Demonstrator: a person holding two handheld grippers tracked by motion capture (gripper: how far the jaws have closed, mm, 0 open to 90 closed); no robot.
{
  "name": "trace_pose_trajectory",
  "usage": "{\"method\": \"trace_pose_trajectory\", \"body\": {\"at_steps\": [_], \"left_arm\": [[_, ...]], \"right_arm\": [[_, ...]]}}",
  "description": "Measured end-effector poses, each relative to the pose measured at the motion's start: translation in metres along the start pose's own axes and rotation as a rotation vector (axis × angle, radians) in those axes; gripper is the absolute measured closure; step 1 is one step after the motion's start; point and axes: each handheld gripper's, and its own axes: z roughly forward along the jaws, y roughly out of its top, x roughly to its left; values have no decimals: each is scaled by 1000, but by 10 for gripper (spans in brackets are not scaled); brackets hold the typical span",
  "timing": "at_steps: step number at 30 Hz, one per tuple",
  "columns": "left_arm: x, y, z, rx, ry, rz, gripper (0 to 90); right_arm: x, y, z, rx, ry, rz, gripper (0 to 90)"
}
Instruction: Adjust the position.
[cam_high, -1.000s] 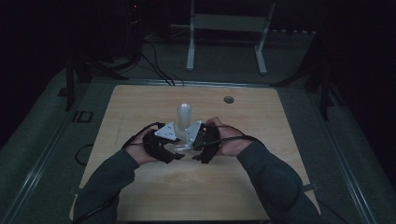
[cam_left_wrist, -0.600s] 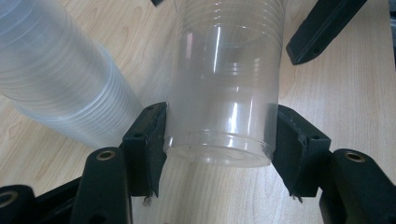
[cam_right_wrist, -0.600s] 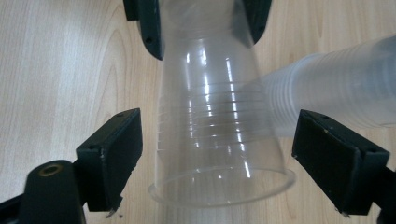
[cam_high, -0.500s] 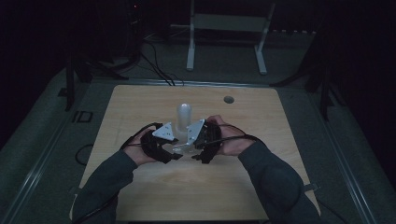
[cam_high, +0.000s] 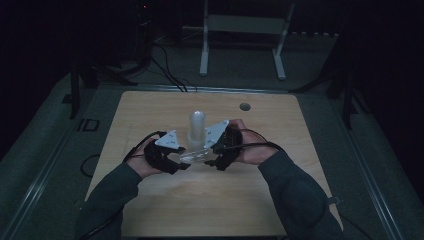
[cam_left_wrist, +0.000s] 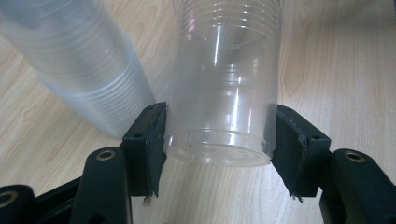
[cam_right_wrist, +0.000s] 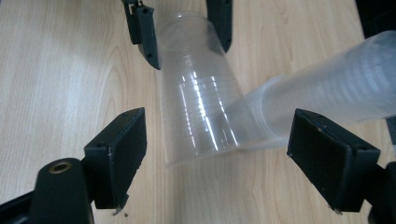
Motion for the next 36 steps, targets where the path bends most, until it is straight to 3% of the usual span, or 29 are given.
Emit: {"method": "trace_pose_trajectory", "body": {"at_steps": [11,26,36], "left_arm": [[1,-11,-9,-47,22,-38,406],[4,-17,-15,-112,44,-72,406],[7,-22,-18,-168,65,-104,406]], "right_arm": [[-1,-3,-11,-41,-26,27,213],[-9,-22,-13,-128,-44,149,221],[-9,-35,-8,-150,-48,207,222]]}}
